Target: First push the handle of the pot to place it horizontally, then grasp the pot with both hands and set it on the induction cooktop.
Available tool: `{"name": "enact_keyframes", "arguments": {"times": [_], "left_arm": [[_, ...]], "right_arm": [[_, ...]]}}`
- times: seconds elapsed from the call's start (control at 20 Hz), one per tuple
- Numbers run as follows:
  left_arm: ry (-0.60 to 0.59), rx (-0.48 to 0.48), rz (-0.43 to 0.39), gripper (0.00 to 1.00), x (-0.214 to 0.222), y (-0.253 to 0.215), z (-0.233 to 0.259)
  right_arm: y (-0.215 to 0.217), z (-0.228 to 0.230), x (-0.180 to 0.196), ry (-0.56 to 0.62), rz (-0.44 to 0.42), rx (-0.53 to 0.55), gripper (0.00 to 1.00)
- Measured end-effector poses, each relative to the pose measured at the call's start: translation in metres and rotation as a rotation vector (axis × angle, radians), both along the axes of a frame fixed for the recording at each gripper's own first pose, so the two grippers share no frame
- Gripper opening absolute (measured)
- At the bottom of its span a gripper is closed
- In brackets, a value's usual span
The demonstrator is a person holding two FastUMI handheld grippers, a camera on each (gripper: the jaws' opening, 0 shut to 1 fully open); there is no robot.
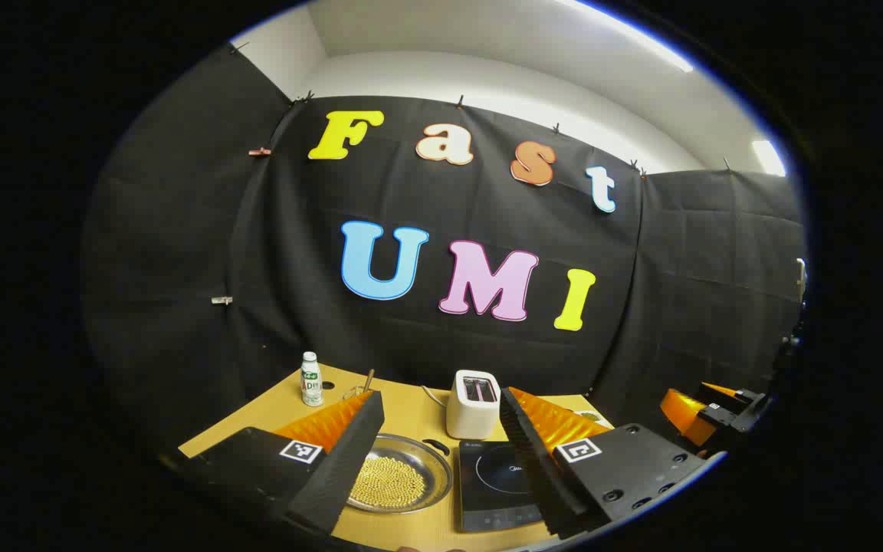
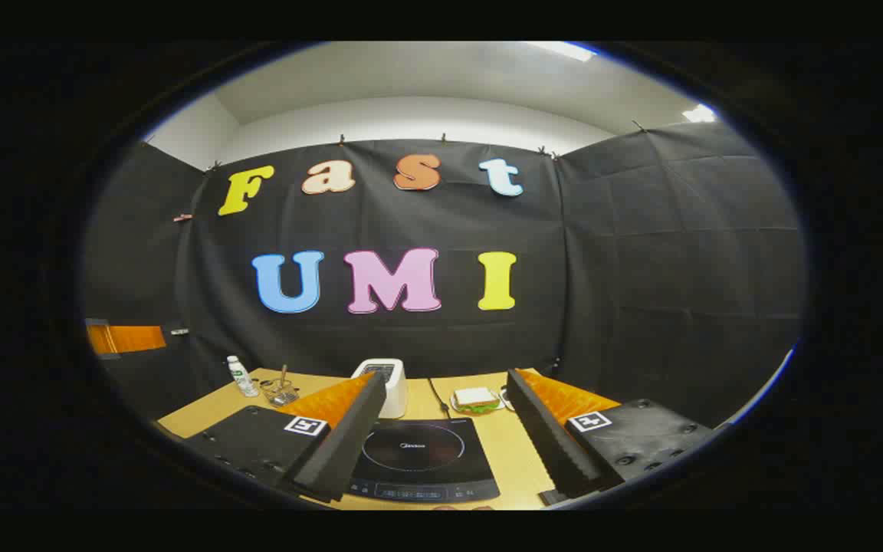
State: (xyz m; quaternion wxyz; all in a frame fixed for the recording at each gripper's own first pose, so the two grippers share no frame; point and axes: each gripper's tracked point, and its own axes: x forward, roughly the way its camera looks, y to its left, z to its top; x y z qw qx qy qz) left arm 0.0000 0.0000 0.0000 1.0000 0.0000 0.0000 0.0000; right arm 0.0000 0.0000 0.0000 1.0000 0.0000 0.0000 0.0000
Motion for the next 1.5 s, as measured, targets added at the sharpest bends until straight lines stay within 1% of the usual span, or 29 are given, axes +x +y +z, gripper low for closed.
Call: {"name": "enact_keyframes", "arguments": {"times": [0.05, 0.1, 0.25, 0.3, 0.35, 0.4, 0.45, 0.6, 0.65, 0.7, 0.75, 0.8, 0.85, 0.95, 1.0, 1.05, 1.2, 1.3, 1.35, 1.4, 1.5], "left_arm": [[-0.001, -0.010, 0.009, 0.95, 0.001, 0.005, -0.001], [-0.004, -0.015, 0.015, 0.95, 0.002, 0.009, -0.002], [-0.005, -0.001, 0.019, 0.95, 0.002, 0.017, -0.005], [-0.006, 0.006, 0.021, 0.95, 0.001, 0.020, -0.005], [-0.005, 0.012, 0.021, 0.95, 0.000, 0.021, -0.007], [-0.003, 0.018, 0.020, 0.95, -0.002, 0.023, -0.009], [-0.002, 0.023, 0.017, 0.95, -0.003, 0.024, -0.010], [0.001, 0.052, 0.004, 0.95, -0.007, 0.029, -0.018], [0.005, 0.067, 0.002, 0.95, -0.009, 0.031, -0.021], [0.007, 0.079, -0.005, 0.95, -0.009, 0.033, -0.022], [0.009, 0.085, -0.011, 0.95, -0.010, 0.034, -0.026], [0.011, 0.084, -0.020, 0.95, -0.010, 0.035, -0.028], [0.017, 0.077, -0.030, 0.95, -0.010, 0.035, -0.032], [0.026, 0.064, -0.038, 0.95, -0.011, 0.039, -0.036], [0.031, 0.064, -0.038, 0.93, -0.011, 0.042, -0.037], [0.036, 0.069, -0.041, 0.95, -0.010, 0.043, -0.040], [0.045, 0.114, -0.058, 0.95, -0.006, 0.046, -0.044], [0.069, 0.142, -0.071, 0.95, -0.002, 0.046, -0.054], [0.085, 0.141, -0.086, 0.95, 0.000, 0.043, -0.060], [0.096, 0.133, -0.097, 0.95, 0.002, 0.041, -0.064], [0.120, 0.101, -0.125, 0.95, 0.005, 0.038, -0.072]], "right_arm": [[0.003, -0.002, 0.001, 0.005, 0.006, -0.001, 0.92], [0.006, -0.003, 0.001, 0.009, 0.015, -0.002, 1.00], [0.013, -0.004, 0.003, 0.011, 0.022, -0.012, 0.98], [0.016, -0.003, 0.004, 0.010, 0.024, -0.010, 0.92], [0.019, -0.002, 0.004, 0.007, 0.027, -0.008, 0.92], [0.023, -0.001, 0.004, 0.003, 0.028, -0.010, 1.00], [0.024, -0.002, 0.004, 0.002, 0.028, -0.013, 0.98], [0.033, -0.006, 0.002, 0.008, 0.031, -0.016, 0.98], [0.036, -0.007, -0.001, 0.008, 0.030, -0.016, 1.00], [0.038, -0.008, -0.003, 0.007, 0.028, -0.019, 0.98], [0.040, -0.010, -0.004, 0.005, 0.025, -0.022, 0.98], [0.042, -0.012, -0.006, 0.006, 0.024, -0.025, 0.93], [0.044, -0.014, -0.007, 0.008, 0.023, -0.029, 0.93], [0.048, -0.018, -0.010, 0.015, 0.025, -0.033, 0.98], [0.048, -0.017, -0.012, 0.015, 0.021, -0.034, 0.98], [0.048, -0.019, -0.013, 0.016, 0.018, -0.032, 0.98], [0.046, -0.021, -0.017, 0.005, 0.004, -0.021, 0.98], [0.041, -0.029, -0.016, 0.024, -0.013, -0.019, 0.98], [0.041, -0.032, -0.017, 0.037, -0.016, -0.014, 1.00], [0.039, -0.034, -0.018, 0.043, -0.018, -0.013, 0.98], [0.034, -0.034, -0.021, 0.046, -0.024, -0.028, 0.98]]}}
